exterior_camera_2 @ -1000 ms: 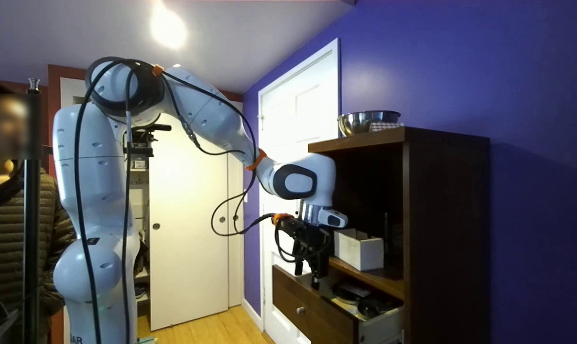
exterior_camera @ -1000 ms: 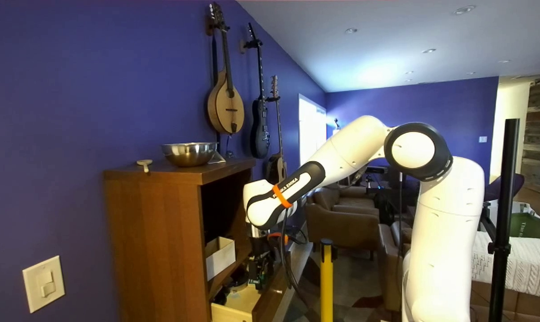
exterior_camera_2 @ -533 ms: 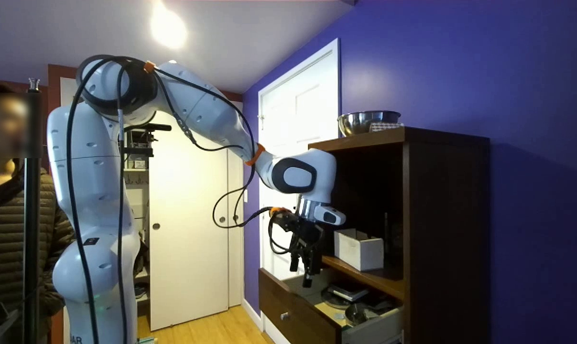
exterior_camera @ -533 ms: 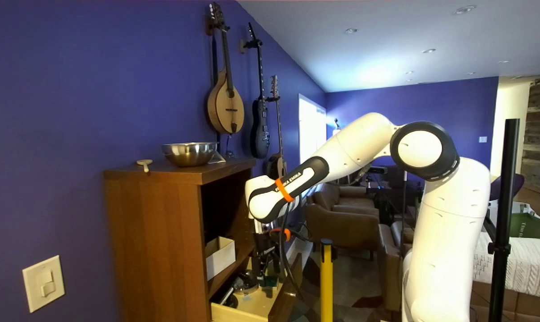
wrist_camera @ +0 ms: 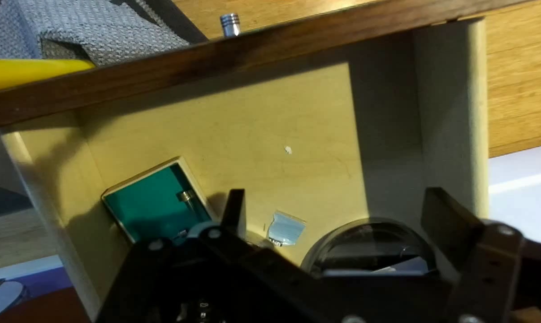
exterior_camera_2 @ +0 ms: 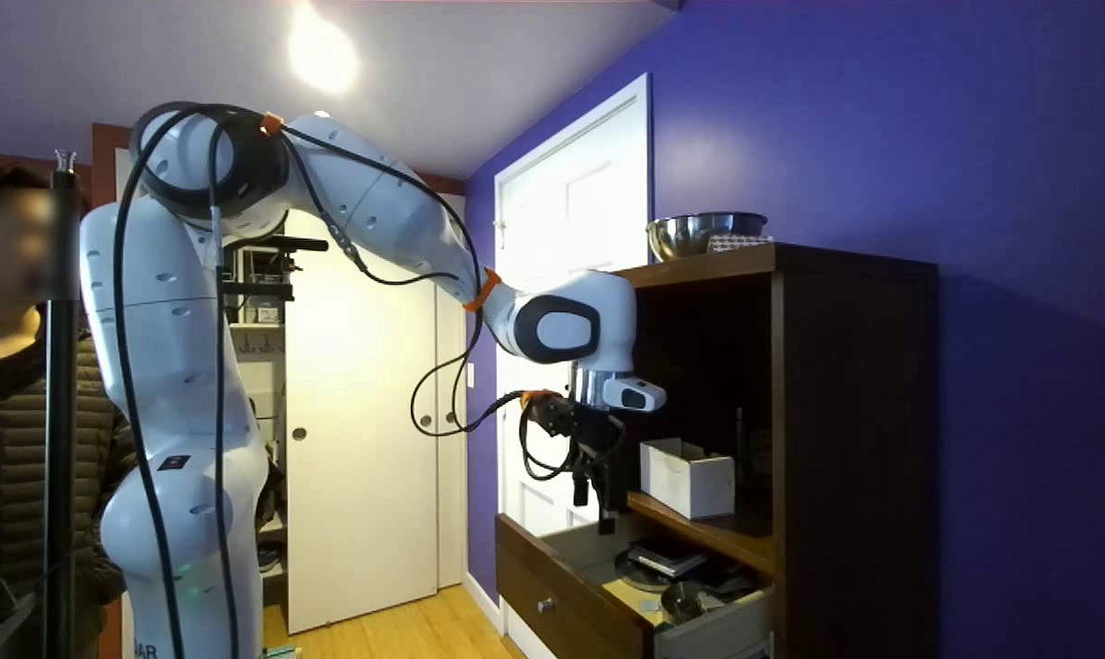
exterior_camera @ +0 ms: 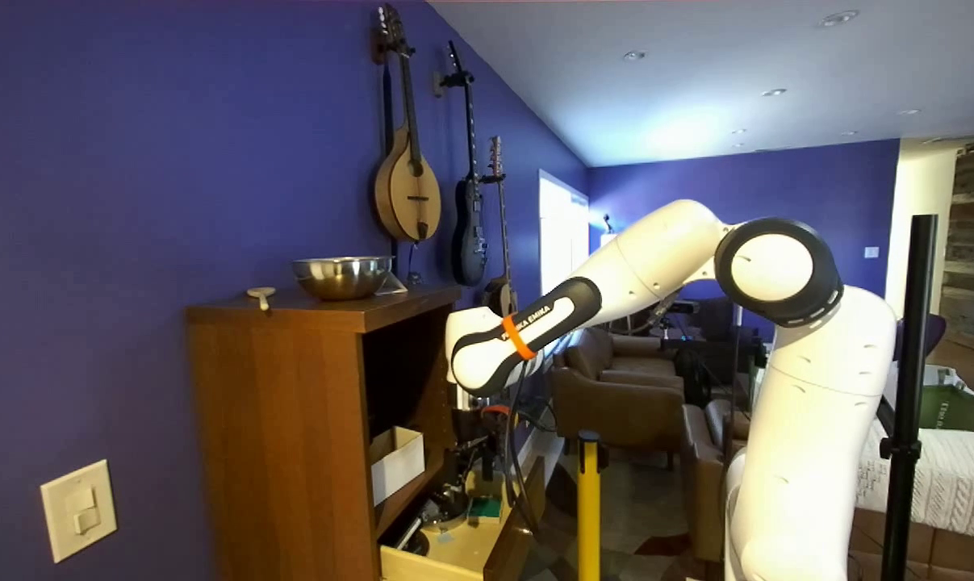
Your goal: Pull the topmost drawer fully open
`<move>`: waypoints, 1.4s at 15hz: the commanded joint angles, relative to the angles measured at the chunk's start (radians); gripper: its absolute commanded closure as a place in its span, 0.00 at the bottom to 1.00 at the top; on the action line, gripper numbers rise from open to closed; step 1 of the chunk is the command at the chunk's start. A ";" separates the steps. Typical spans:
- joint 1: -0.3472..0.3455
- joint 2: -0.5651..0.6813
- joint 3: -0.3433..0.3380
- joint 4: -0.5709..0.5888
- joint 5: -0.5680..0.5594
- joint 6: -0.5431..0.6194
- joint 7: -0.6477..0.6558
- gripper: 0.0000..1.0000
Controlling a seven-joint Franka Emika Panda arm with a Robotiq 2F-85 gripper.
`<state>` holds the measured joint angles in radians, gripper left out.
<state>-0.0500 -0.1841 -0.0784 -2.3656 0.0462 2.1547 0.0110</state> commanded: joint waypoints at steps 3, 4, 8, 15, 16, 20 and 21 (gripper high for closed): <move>-0.007 0.094 0.023 -0.014 -0.032 0.037 0.141 0.00; -0.002 0.095 0.023 -0.014 -0.032 -0.011 0.114 0.00; 0.002 0.075 0.024 -0.026 -0.009 -0.175 0.075 0.00; -0.006 0.051 0.017 -0.030 -0.001 -0.247 0.071 0.00; -0.007 0.032 0.016 -0.044 0.000 -0.177 0.082 0.00; -0.011 -0.058 0.012 -0.092 -0.009 0.002 0.070 0.00; -0.009 -0.101 0.009 -0.111 -0.001 0.008 0.034 0.00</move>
<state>-0.0529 -0.1593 -0.0660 -2.3980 0.0347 2.0990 0.0882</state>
